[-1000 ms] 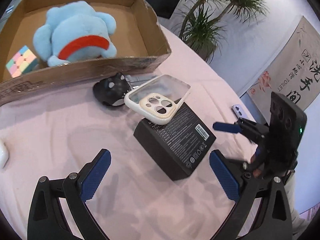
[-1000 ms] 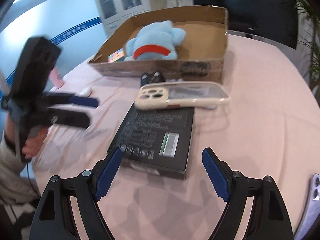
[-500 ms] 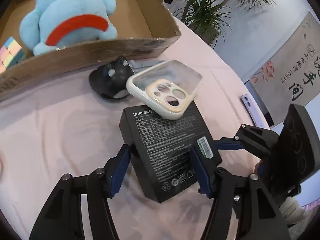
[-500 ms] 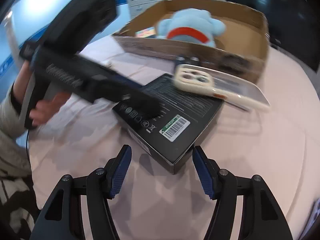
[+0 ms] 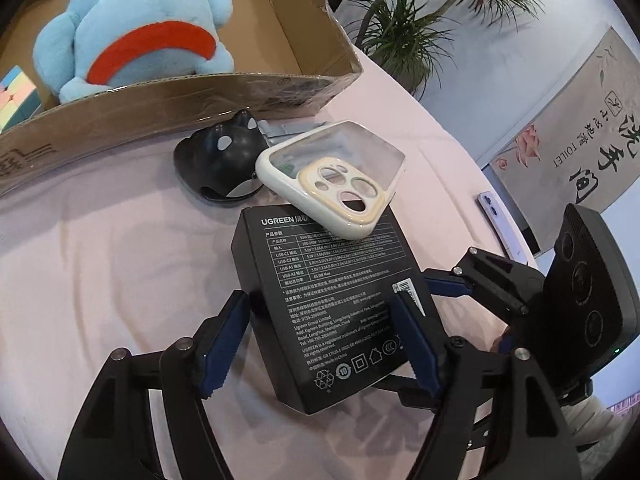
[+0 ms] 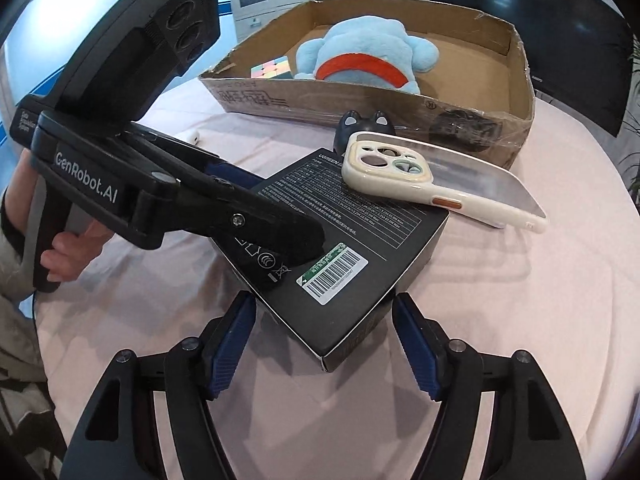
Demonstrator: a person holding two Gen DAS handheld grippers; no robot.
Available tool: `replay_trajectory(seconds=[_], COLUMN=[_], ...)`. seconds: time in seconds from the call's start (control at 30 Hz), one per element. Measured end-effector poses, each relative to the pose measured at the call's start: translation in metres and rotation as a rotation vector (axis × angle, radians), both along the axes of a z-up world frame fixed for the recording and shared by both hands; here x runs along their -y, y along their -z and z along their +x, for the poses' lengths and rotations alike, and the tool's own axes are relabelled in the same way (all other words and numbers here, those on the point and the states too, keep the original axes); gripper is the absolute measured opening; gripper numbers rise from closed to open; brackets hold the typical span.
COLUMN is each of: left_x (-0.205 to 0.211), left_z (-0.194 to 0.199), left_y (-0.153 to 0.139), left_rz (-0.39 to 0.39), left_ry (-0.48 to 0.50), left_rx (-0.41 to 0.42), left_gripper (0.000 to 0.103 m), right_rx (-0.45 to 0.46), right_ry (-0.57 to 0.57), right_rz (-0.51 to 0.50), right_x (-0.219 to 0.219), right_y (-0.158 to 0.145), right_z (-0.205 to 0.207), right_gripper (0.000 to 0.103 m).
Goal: Organize objects
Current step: 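Lift the black box with both grippers and carry it over the cardboard box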
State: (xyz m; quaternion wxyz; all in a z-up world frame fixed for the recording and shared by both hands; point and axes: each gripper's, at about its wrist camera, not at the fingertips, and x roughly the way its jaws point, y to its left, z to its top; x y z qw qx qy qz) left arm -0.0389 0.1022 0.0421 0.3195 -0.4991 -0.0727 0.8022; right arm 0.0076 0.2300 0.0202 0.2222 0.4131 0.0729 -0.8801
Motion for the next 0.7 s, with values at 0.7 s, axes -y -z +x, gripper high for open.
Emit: replay_trajectory(seconds=[0.7], left_x=[0.071], left_z=[0.04], left_y=[-0.024], left_rz=[0.013], left_ry=[-0.105], left_rx=[-0.028], left_gripper=[0.07], right_rx=[-0.095], right_ry=[-0.094], right_rz=[0.055], right_x=[0.078], right_y=[-0.041], right_z=[0.015], right_gripper=[0.068])
